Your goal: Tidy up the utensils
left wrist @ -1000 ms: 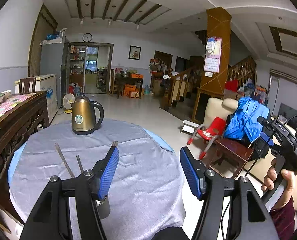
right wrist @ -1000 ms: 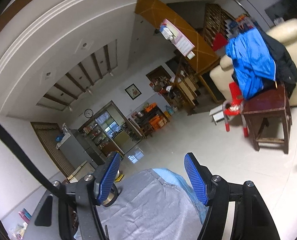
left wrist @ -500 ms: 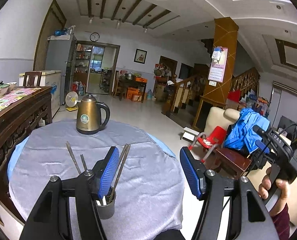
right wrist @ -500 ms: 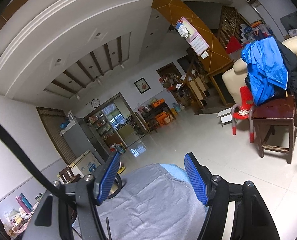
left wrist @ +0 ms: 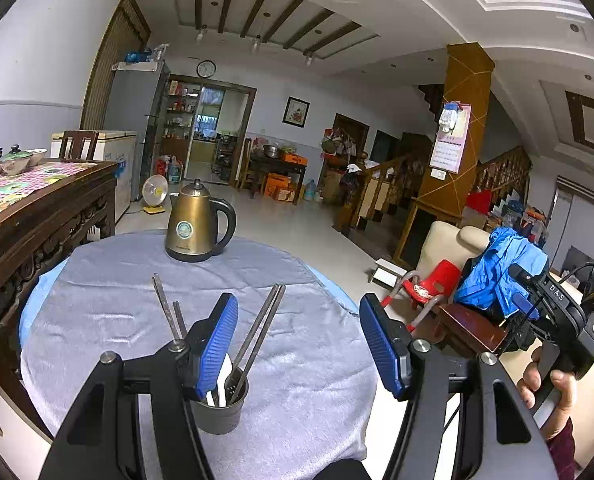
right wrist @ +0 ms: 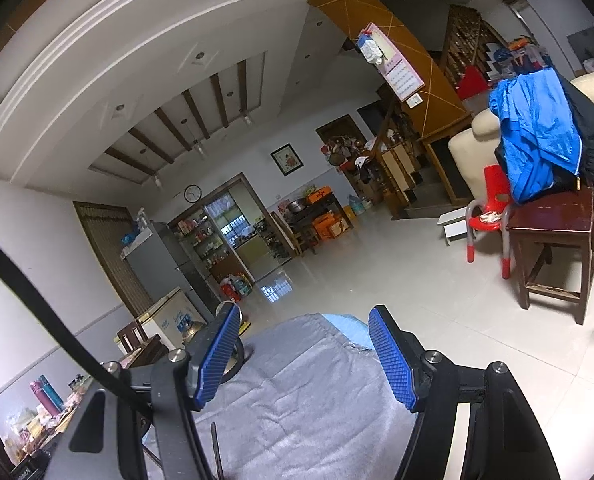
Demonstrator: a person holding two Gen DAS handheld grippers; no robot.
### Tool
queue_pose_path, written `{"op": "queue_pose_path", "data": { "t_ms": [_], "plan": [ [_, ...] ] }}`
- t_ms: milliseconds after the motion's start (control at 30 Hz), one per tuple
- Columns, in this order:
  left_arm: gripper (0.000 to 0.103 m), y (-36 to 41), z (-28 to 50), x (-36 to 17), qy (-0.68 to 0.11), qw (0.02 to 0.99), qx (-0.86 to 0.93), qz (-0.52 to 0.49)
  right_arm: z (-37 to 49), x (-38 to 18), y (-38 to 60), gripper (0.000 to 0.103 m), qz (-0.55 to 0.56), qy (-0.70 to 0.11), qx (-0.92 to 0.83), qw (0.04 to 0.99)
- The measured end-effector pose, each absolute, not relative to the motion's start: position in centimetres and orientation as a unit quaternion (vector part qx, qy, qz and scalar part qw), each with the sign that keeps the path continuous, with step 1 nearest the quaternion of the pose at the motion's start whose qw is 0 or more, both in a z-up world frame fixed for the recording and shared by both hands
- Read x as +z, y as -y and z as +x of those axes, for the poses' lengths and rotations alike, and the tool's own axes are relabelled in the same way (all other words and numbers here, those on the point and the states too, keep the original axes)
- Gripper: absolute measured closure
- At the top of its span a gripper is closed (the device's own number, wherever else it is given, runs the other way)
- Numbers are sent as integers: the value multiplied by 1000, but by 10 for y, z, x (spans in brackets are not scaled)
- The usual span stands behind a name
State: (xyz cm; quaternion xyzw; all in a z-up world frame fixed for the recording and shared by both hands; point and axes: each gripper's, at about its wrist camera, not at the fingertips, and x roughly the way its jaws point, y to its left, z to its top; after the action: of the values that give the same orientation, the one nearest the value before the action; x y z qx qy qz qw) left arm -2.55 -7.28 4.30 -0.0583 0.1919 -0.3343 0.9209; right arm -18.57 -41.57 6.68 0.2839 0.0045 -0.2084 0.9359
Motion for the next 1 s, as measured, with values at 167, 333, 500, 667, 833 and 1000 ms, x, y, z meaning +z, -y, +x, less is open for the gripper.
{"op": "queue_pose_path", "data": {
  "t_ms": [167,333,500,667,833,1000],
  "plan": [
    [39,71,-26,44,-194,921,-335,-50,-183,63,417,32,289,-6,-203,935],
    [39,64,-30,50,-193,922,-331,-55,-179,56,421,32,301,-14,-196,933],
    [39,59,-44,59,-171,929,-326,-45,-181,59,419,32,303,-4,-183,935],
    [39,65,-53,65,-157,928,-337,-35,-184,54,422,32,310,3,-178,934],
    [39,73,-53,57,-165,925,-341,-24,-187,47,429,32,327,2,-180,928],
    [39,69,-46,54,-175,924,-337,-37,-191,43,433,32,332,2,-186,925]
  ]
}}
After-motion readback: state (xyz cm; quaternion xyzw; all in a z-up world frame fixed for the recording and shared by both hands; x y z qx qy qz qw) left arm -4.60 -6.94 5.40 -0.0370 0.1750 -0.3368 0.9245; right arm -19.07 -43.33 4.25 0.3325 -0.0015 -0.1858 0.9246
